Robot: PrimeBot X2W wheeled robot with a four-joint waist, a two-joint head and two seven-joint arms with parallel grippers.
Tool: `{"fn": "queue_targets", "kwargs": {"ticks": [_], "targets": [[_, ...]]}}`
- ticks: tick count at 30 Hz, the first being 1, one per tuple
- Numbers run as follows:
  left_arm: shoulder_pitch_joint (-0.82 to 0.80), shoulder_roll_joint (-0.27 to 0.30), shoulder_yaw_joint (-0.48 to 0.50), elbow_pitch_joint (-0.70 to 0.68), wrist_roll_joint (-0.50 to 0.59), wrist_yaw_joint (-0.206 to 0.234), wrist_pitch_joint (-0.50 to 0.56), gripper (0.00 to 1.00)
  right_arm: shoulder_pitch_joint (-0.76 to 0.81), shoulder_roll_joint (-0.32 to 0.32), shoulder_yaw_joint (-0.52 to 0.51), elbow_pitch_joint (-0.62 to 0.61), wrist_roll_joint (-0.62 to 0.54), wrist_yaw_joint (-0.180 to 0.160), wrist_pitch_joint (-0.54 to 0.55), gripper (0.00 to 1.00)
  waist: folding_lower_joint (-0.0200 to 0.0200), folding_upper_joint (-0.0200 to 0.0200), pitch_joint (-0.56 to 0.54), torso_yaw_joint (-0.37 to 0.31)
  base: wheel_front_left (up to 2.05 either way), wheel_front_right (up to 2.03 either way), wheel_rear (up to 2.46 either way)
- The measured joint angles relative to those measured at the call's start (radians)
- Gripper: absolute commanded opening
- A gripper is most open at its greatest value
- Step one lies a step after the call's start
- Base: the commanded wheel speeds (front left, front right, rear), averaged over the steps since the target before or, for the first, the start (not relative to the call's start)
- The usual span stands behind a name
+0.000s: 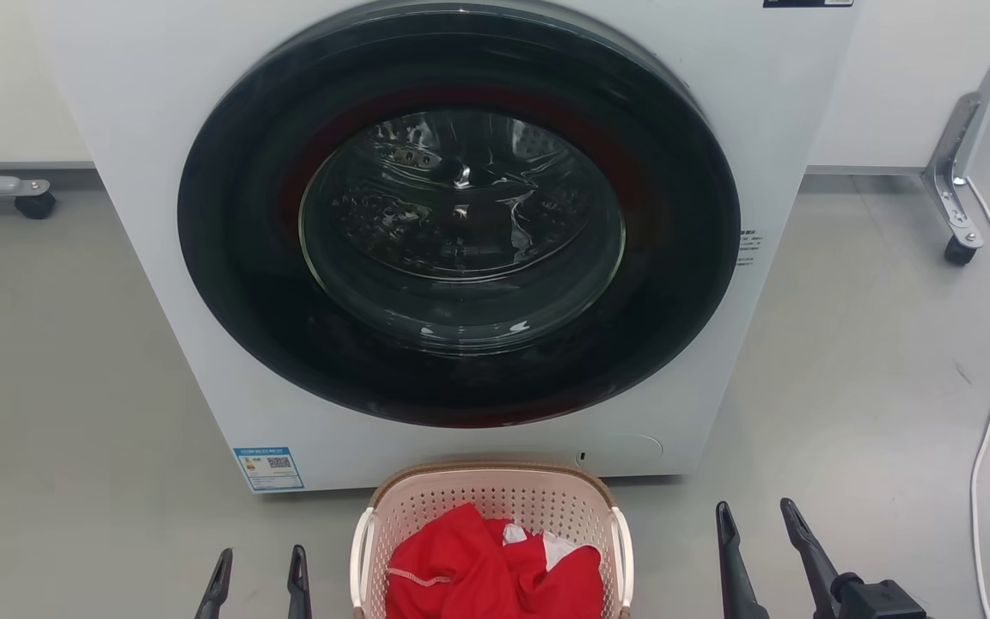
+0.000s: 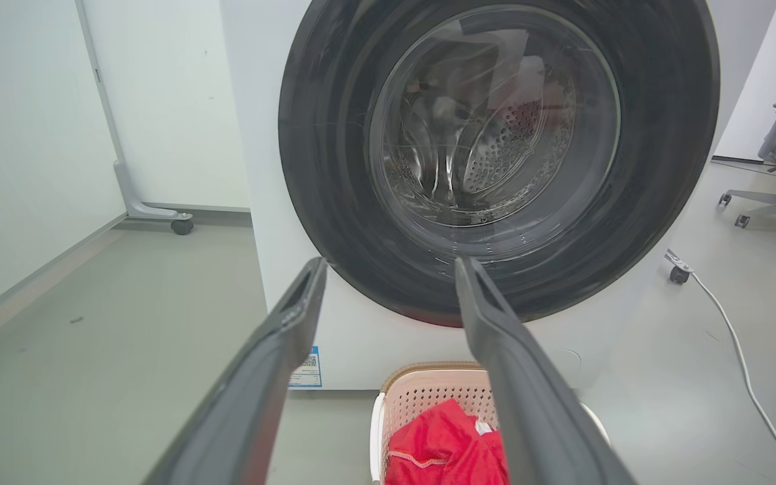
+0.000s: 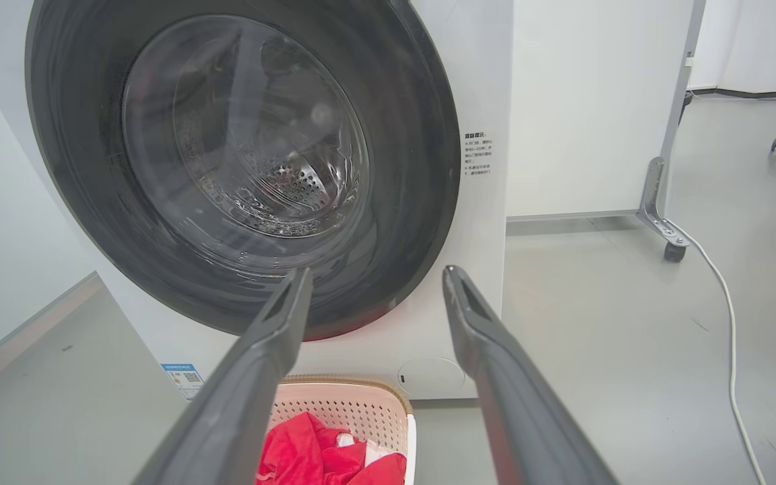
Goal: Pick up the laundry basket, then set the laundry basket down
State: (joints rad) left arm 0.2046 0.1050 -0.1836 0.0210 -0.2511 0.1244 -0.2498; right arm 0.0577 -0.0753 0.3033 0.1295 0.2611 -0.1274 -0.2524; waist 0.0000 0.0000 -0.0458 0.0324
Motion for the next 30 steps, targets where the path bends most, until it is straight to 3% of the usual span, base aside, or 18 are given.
{"fn": "queue_targets", "kwargs": {"ticks": [12, 13, 22, 30], "targets": [[0.004, -0.009, 0.0, -0.012, 0.008, 0.0, 0.0, 1.0, 0.004, 0.01, -0.012, -0.026, -0.021, 0.0, 0.0, 1.0, 0.0, 0.0, 0.01, -0.006, 0.0, 0.0, 0.0], [0.004, -0.01, 0.0, -0.011, 0.008, 0.0, 0.0, 0.0, 0.004, 0.01, -0.012, -0.024, -0.021, 0.0, 0.001, 0.0, 0.0, 0.0, 0.011, -0.006, 0.0, 0.0, 0.0], [0.01, -0.014, 0.004, 0.049, -0.012, -0.011, 0.012, 0.0, 0.034, 0.01, -0.02, 0.033, 0.007, 0.006, 0.014, 0.0, 0.0, 0.0, 0.013, -0.007, 0.0, 0.0, 0.0], [0.003, -0.017, 0.027, 0.068, -0.128, -0.029, 0.041, 0.0, 0.028, 0.012, -0.056, 0.042, 0.117, 0.025, 0.041, 0.0, 0.0, 0.0, 0.016, -0.01, 0.0, 0.0, 0.0]]}}
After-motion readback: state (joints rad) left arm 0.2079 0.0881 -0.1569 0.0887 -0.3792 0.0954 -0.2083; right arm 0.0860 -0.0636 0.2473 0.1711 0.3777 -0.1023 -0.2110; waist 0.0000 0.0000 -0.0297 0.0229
